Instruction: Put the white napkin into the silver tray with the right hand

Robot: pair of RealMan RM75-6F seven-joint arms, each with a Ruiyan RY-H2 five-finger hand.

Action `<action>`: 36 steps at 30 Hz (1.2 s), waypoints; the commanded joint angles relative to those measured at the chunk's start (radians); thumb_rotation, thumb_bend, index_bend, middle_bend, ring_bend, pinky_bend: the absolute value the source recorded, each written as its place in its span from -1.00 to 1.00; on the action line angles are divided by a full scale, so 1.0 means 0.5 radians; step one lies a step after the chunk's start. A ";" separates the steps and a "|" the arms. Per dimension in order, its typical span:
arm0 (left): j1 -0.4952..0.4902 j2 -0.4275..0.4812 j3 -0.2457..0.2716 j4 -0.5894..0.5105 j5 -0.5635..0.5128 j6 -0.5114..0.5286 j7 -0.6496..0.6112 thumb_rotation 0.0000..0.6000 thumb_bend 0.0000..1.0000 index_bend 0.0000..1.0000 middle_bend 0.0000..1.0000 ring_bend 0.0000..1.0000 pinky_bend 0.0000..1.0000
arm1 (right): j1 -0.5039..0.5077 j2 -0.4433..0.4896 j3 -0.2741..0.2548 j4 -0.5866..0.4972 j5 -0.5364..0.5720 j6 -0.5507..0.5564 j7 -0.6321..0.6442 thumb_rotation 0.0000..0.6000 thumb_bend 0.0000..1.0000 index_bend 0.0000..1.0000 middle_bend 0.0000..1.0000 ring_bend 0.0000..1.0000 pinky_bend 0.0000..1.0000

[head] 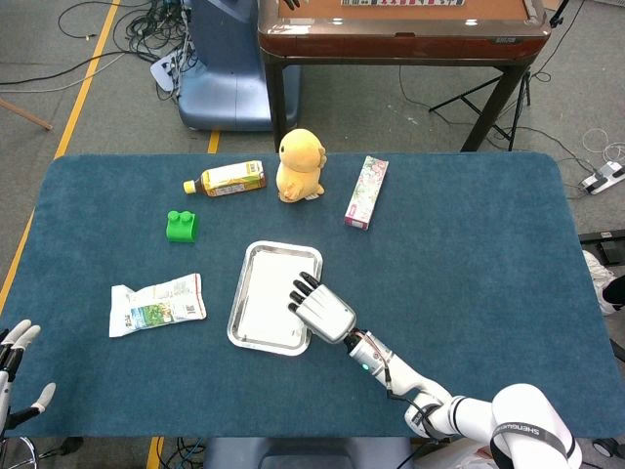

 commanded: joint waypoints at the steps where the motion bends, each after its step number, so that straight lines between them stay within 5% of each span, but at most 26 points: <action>1: 0.000 -0.001 -0.002 0.003 0.001 0.002 -0.005 1.00 -0.51 -0.73 -0.84 -0.95 -1.00 | -0.003 -0.003 0.010 0.002 0.019 -0.021 -0.035 1.00 -0.09 0.40 -0.06 -0.48 -0.56; 17: 0.003 -0.003 -0.001 0.032 -0.001 -0.001 -0.038 1.00 -0.51 -0.73 -0.84 -0.95 -1.00 | 0.007 -0.090 0.060 0.012 0.083 -0.075 -0.113 1.00 -0.13 0.40 -0.07 -0.48 -0.56; 36: 0.014 0.003 -0.002 0.039 -0.007 0.008 -0.047 1.00 -0.51 -0.73 -0.84 -0.95 -1.00 | 0.006 -0.100 0.106 -0.048 0.155 -0.130 -0.167 1.00 -0.85 0.17 -0.22 -0.53 -0.56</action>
